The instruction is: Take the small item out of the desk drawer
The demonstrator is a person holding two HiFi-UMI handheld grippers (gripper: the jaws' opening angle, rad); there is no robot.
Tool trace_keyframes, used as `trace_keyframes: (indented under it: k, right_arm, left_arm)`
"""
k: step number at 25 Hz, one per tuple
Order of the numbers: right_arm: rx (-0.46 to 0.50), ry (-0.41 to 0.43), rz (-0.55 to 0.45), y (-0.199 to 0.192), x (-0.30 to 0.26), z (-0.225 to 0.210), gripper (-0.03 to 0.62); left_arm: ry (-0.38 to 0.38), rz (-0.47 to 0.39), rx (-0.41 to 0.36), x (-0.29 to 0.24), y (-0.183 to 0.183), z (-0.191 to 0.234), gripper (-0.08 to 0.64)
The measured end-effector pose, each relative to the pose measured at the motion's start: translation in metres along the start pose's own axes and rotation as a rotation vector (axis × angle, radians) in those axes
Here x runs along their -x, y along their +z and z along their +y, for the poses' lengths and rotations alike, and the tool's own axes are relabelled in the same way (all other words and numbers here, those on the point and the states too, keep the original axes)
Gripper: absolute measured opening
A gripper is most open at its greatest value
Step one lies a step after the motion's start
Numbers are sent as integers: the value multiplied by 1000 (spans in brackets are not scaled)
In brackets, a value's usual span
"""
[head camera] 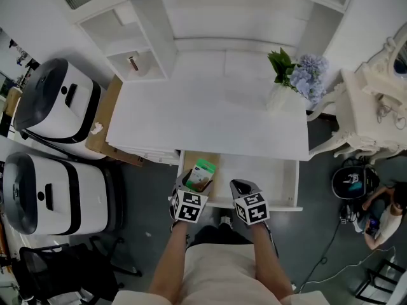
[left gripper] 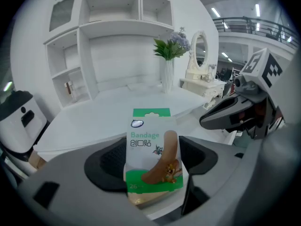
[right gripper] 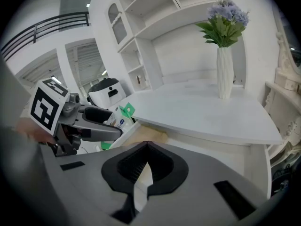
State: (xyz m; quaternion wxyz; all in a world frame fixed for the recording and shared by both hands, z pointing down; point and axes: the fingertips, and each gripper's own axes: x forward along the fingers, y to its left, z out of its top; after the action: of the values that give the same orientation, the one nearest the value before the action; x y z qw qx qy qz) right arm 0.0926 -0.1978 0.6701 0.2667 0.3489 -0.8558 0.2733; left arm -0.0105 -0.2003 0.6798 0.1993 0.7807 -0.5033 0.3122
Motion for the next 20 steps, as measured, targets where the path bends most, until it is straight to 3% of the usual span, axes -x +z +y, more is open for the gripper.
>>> trace_keyframes:
  k: [7, 20]
  right_arm:
    - [23, 10, -32, 21, -3, 10, 25]
    - [-37, -12, -65, 22, -2, 10, 25]
  left_arm:
    - [28, -81, 91, 24, 16, -1, 359]
    - [51, -113, 119, 38, 20, 10, 359]
